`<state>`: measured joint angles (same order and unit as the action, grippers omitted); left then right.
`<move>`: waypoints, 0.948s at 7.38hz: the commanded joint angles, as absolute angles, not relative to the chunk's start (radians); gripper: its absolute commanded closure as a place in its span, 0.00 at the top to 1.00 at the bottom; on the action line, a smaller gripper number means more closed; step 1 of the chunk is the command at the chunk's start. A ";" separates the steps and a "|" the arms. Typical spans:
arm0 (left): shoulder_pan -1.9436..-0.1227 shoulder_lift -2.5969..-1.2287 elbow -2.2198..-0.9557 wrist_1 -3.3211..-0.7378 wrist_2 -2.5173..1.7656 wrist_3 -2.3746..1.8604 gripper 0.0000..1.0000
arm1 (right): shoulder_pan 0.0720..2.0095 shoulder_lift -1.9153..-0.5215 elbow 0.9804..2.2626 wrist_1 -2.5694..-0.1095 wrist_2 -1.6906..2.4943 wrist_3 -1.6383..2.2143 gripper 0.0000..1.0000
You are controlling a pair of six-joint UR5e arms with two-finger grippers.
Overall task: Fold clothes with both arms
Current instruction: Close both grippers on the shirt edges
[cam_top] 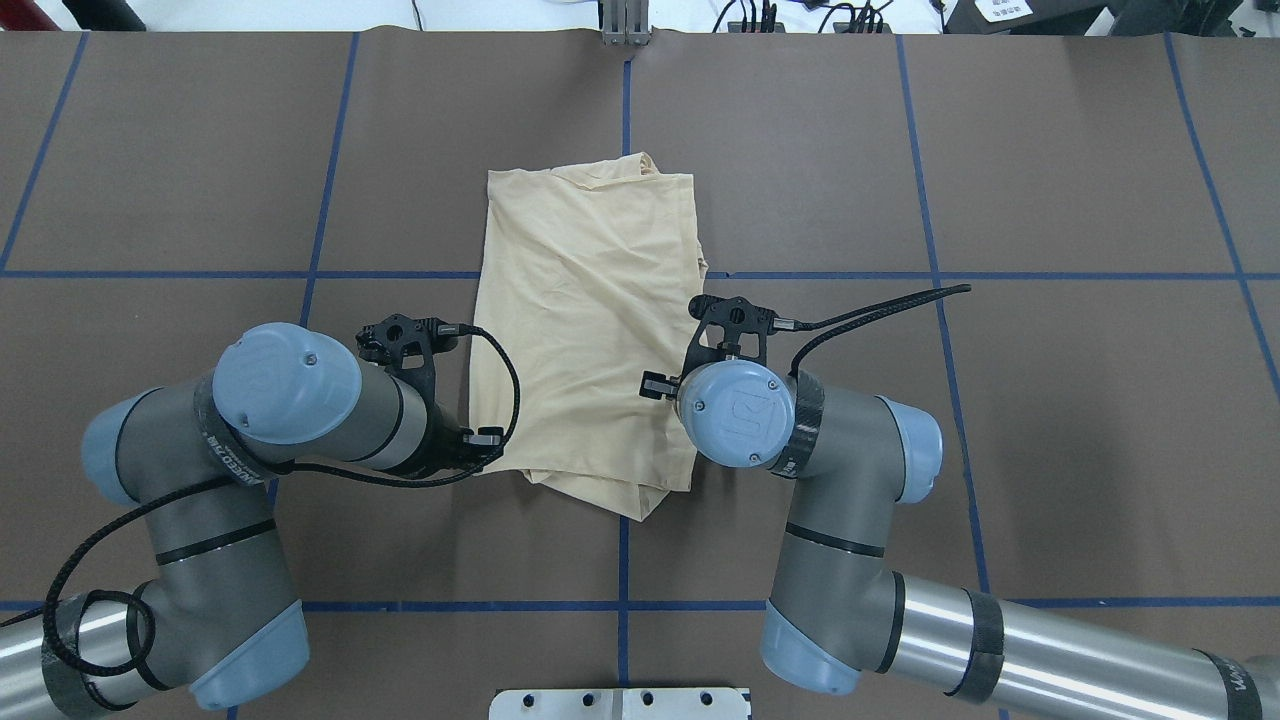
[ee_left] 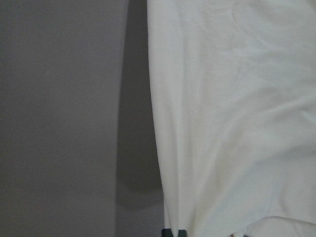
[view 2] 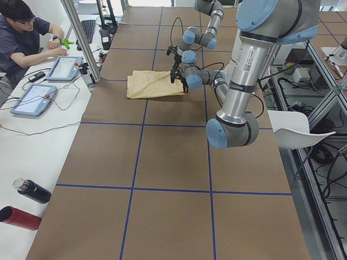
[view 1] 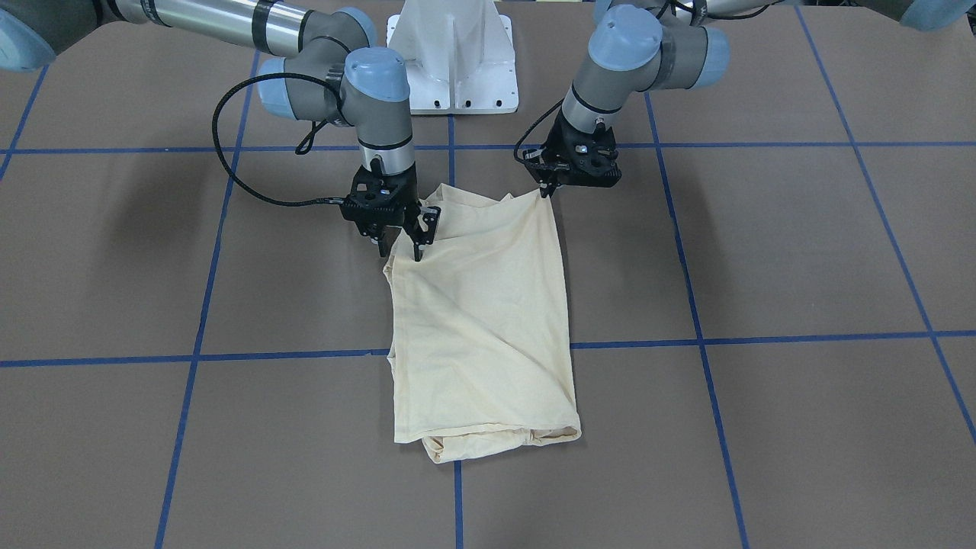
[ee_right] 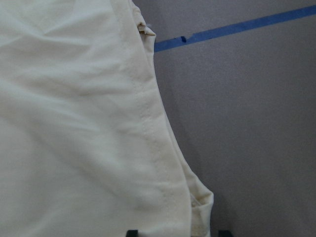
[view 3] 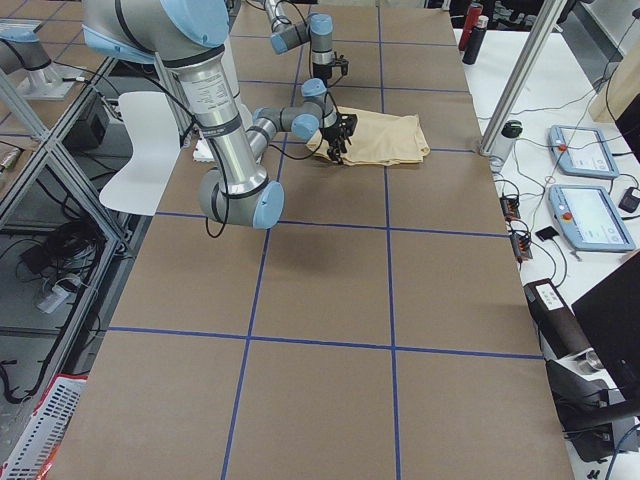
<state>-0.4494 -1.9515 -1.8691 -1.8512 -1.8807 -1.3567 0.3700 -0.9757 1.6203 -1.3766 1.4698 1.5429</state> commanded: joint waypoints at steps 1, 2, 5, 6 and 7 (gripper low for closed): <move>-0.449 -1.951 -1.873 -1.850 -1.881 -1.356 0.00 | 0.364 -0.977 1.609 -1.362 1.466 1.540 0.45; -0.449 -1.951 -1.871 -1.850 -1.881 -1.356 0.00 | 0.364 -0.977 1.605 -1.362 1.466 1.539 0.46; -0.449 -1.953 -1.873 -1.850 -1.881 -1.358 0.00 | 0.364 -0.976 1.606 -1.362 1.468 1.520 0.00; -0.449 -1.951 -1.873 -1.850 -1.881 -1.358 0.00 | 0.364 -0.976 1.611 -1.361 1.468 1.482 0.00; -0.449 -1.953 -1.873 -1.850 -1.881 -1.358 0.00 | 0.364 -0.977 1.614 -1.361 1.468 1.471 0.00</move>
